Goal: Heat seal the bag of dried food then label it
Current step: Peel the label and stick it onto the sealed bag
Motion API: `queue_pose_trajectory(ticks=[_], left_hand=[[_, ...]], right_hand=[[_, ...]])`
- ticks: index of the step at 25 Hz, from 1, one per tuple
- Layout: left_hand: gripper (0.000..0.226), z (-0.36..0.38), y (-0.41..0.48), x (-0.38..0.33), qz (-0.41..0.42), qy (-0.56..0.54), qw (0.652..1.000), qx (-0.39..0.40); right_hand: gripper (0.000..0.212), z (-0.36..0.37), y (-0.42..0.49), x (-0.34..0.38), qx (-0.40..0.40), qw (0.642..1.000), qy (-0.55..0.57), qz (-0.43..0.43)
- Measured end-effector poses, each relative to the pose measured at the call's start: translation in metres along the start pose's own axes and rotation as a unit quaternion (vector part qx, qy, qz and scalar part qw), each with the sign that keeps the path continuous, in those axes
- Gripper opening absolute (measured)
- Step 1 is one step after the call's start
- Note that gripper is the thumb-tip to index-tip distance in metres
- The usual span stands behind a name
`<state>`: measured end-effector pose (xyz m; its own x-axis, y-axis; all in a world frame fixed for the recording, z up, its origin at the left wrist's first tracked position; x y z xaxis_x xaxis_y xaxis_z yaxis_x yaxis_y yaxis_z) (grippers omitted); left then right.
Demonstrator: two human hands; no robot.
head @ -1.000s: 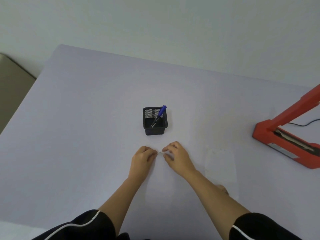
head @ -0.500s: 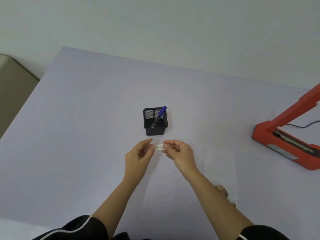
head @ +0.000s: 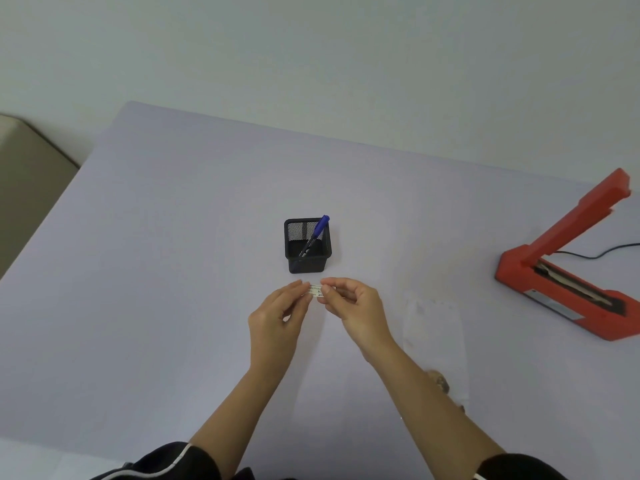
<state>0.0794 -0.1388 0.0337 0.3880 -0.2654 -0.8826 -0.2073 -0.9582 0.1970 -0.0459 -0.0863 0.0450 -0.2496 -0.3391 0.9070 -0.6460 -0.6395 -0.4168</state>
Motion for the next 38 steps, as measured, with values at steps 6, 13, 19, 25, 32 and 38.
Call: queue_pose_trajectory(ticks=[6,13,19,25,32,38], left_hand=[[0.022,-0.003,-0.002,-0.002,0.076,0.028,0.997,-0.018],[0.018,-0.007,0.001,-0.013,-0.107,-0.073,0.991,0.032],[0.017,-0.009,-0.004,-0.016,-0.005,-0.015,1.0,0.013],[0.011,-0.012,0.0,-0.022,-0.14,-0.098,0.984,0.056],[0.009,-0.014,0.004,-0.027,-0.185,-0.131,0.971,0.079],[0.014,-0.017,0.006,-0.026,-0.171,-0.138,0.968,0.122]], right_hand=[[0.014,0.0,-0.007,0.005,-0.007,1.0,-0.023,-0.018],[0.01,-0.005,-0.015,0.008,-0.011,0.999,-0.019,-0.03],[0.013,-0.008,-0.019,0.009,-0.011,0.999,-0.022,-0.038],[0.011,-0.01,-0.021,0.015,0.006,0.997,-0.021,-0.067],[0.013,-0.013,-0.024,0.02,0.044,0.996,-0.002,-0.075],[0.012,-0.015,-0.026,0.021,0.085,0.994,0.065,0.04]])
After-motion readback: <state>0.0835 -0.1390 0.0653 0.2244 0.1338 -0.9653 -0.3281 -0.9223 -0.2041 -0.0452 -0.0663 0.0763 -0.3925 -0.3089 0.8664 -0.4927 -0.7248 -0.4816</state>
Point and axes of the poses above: each hand's wrist, its own y-axis towards the middle knuckle, its own z-axis out of the palm, x = y × z, the point moved 1 cm from there along y, towards the middle knuckle, and after that the axes turned 9 degrees about -x, right-handed, at the moved point
